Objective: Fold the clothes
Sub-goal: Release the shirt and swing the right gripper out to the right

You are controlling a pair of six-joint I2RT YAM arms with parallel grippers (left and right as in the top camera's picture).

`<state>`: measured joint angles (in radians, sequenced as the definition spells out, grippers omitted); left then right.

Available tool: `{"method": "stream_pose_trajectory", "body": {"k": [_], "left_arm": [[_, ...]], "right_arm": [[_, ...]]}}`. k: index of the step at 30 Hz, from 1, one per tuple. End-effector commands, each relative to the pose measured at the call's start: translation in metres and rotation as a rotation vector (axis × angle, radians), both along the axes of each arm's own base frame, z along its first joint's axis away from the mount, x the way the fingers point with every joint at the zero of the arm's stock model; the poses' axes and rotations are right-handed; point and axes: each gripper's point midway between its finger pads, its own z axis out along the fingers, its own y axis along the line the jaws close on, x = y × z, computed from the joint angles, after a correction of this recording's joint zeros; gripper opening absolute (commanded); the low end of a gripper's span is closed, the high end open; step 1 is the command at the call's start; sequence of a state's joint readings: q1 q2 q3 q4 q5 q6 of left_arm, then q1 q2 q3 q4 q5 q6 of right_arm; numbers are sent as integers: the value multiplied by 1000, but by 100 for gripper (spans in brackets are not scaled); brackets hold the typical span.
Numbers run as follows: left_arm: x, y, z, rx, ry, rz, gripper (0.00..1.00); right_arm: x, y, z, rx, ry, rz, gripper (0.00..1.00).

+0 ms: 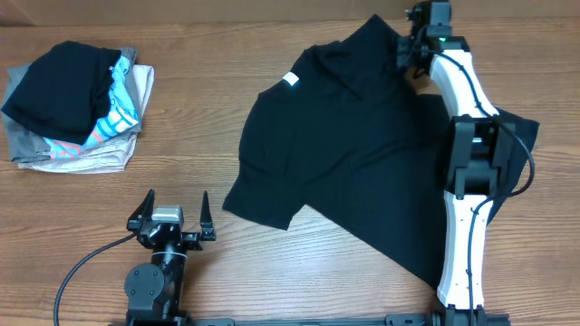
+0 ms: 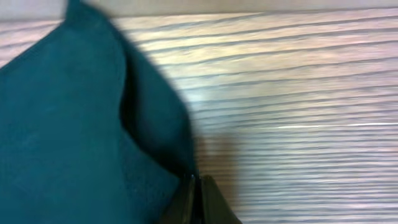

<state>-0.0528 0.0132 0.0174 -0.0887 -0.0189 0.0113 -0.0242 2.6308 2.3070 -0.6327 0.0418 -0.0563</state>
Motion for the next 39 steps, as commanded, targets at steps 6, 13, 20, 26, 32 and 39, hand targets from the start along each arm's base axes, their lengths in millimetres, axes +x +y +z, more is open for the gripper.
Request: {"method": "stream_pose_trajectory", "body": {"k": [6,13,20,26,32,39], "left_arm": [[0,-4,-1,18,-5,-23,100],[0,-4,-1,18,-5,-23,100],[0,-4,-1,18,-5,-23,100],[0,-4,-1,18,-5,-23,100],[0,-4,-1,18,-5,-23,100],[0,-4,-1,18,-5,-23,100]], "right_arm": [[7,-17,14,-4,-36,-36,66],[-23,-51,73,91,30,-195,66],[-94,-113,88,172,219,-413,29],[-163,-171,69,276,416,-596,4],[-204,-217,42,315,499,-713,4],[-222,-225,-29,406,546,-716,4]]}}
